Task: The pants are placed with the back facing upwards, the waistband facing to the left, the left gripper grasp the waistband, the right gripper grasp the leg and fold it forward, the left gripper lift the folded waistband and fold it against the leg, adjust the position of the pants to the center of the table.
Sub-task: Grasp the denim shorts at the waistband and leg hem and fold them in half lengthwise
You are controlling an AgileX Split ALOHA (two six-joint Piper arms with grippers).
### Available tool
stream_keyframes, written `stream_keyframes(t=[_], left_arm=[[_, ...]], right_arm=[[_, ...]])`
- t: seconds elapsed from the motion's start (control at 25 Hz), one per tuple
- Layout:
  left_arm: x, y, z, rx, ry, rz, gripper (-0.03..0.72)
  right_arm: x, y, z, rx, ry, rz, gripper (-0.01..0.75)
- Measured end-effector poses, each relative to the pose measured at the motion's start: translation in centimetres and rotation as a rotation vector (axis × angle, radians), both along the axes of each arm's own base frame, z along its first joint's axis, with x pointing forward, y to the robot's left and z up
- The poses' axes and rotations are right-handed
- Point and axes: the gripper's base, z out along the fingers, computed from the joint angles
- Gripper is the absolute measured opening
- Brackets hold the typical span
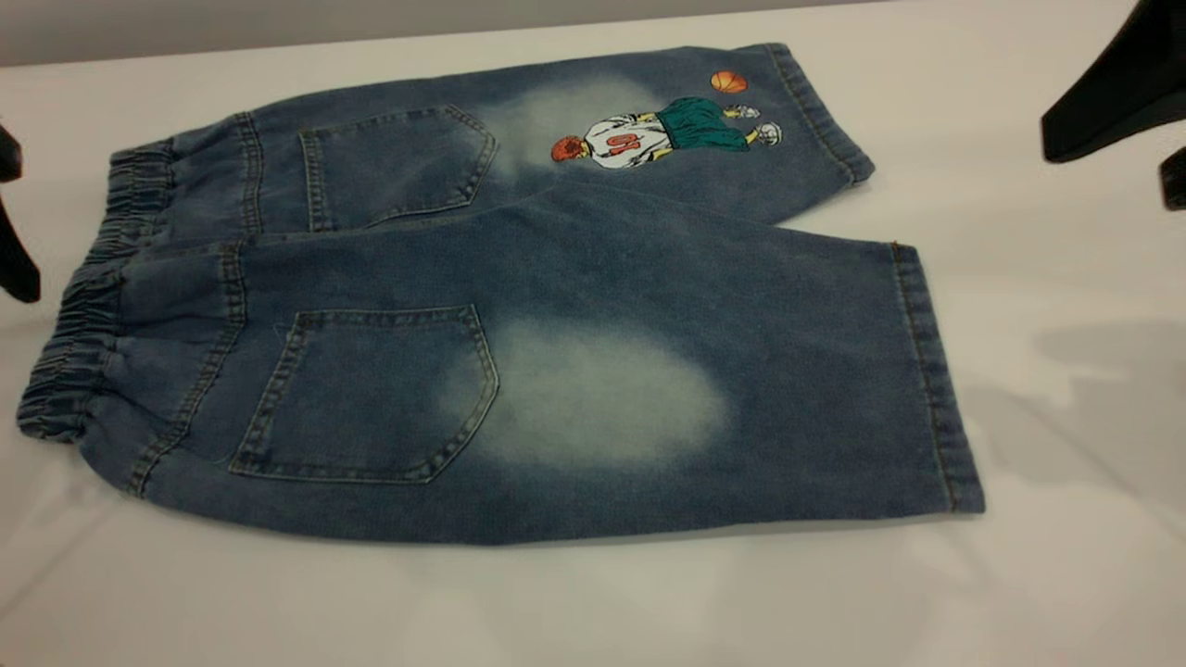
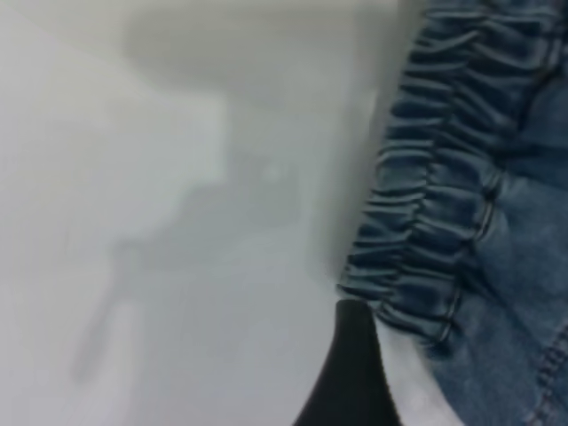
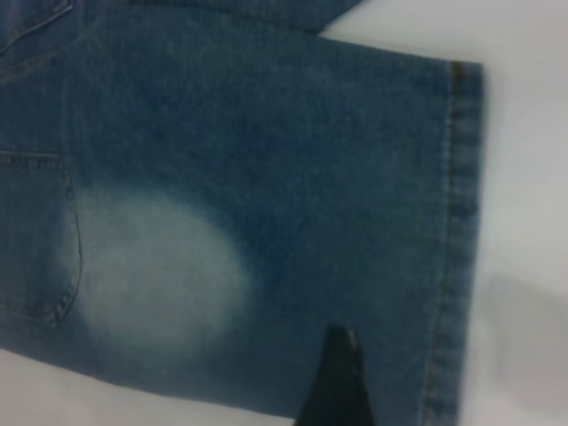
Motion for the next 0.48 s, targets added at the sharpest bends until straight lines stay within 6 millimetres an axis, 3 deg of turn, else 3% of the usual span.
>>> stream_keyframes(t=[0.48], left_arm=[[0.1,0.1,-5.1,0.001,0.132,-0.011,0.529]], right_arm=[[0.4,0.2,-0.3,0.022,-0.021,0.014,0.518]])
